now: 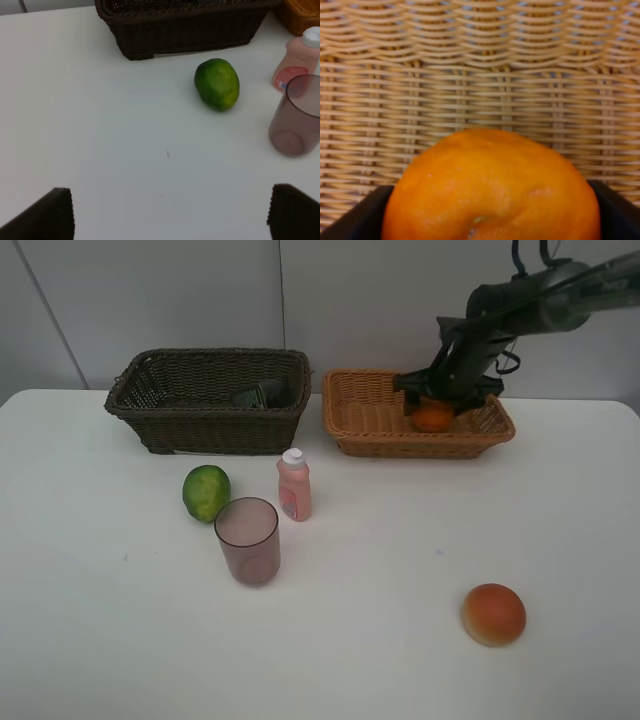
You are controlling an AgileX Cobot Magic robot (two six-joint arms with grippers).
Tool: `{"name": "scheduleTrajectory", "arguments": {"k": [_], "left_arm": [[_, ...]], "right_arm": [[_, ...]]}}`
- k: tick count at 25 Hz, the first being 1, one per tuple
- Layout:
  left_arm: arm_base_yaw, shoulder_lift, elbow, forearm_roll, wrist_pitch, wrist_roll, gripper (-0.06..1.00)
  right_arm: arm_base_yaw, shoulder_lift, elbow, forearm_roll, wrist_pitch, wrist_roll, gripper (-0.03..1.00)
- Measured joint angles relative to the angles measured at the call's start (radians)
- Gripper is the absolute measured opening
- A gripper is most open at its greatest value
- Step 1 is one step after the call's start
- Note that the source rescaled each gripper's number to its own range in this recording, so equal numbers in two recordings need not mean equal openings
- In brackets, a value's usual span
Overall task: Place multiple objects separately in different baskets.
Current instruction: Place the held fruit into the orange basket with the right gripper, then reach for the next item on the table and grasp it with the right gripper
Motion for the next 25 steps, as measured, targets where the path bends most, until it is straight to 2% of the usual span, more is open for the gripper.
{"name": "scheduleTrajectory", "arguments": {"k": [3,7,9,13,17,20,25], "left_arm": [[0.000,0.000,0.000,0.000,0.000,0.000,1.00],[0.000,0.000,0.000,0.000,0.000,0.000,1.00],[0.000,0.000,0.000,0.000,0.000,0.000,1.00],[0.000,0.000,0.000,0.000,0.000,0.000,1.00],[0.000,0.000,0.000,0.000,0.000,0.000,1.00],[0.000,0.000,0.000,0.000,0.000,0.000,1.00],[0.000,0.000,0.000,0.000,0.000,0.000,1.00]], "right_arm": [[0.000,0.001,-0.001,-0.001,-0.002,0.000,0.68],[0.000,0.001,-0.005,-0.001,-0.001,0.000,0.81],[0.000,0.000,-0.006,-0.001,0.000,0.000,0.85],[0.000,-0.030,-0.006,-0.001,0.029,0.000,0.86],[0.005,-0.110,0.005,-0.019,0.131,0.000,0.87],[0.016,-0.196,0.075,-0.032,0.187,0.000,0.87],[0.037,-0.369,0.298,-0.021,0.214,0.003,0.87]]}}
